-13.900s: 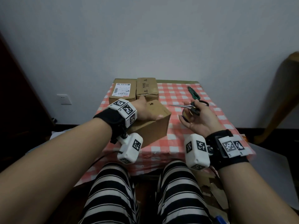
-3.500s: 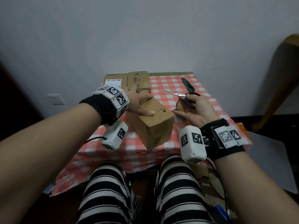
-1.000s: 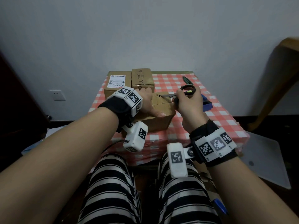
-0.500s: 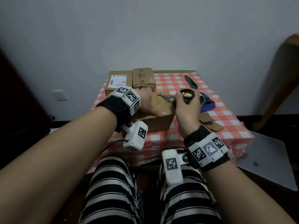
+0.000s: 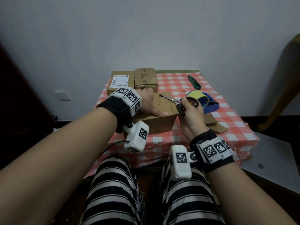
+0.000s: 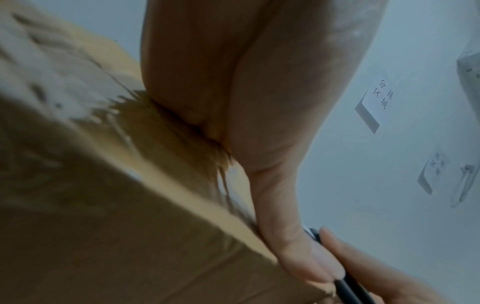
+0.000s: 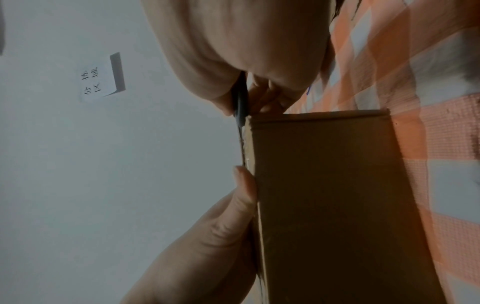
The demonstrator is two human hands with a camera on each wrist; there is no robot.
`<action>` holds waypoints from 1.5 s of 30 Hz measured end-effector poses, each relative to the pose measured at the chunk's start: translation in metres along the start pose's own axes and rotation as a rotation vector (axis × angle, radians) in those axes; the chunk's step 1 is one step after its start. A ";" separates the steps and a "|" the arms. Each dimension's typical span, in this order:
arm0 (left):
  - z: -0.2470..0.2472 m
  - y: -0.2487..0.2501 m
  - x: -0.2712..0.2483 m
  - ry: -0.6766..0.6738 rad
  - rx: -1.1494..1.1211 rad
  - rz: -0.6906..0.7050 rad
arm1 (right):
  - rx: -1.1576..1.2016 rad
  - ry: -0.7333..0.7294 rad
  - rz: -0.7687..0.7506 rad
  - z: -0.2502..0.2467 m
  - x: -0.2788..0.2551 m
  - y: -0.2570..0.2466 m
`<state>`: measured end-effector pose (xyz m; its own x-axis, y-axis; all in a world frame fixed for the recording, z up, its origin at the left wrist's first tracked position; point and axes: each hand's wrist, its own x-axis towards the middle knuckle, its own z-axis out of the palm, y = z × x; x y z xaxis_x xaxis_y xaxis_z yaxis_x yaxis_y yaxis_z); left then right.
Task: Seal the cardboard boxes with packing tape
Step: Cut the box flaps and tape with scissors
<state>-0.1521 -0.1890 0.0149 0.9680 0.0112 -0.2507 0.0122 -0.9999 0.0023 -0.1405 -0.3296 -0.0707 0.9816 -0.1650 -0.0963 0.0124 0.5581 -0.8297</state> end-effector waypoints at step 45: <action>0.008 0.002 -0.007 0.050 -0.040 -0.005 | 0.136 -0.204 0.400 -0.021 0.023 -0.026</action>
<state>-0.1607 -0.1916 0.0091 0.9792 0.0174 -0.2023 0.0261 -0.9988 0.0405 -0.1226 -0.3647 -0.0630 0.9316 0.2402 -0.2727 -0.3630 0.6495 -0.6681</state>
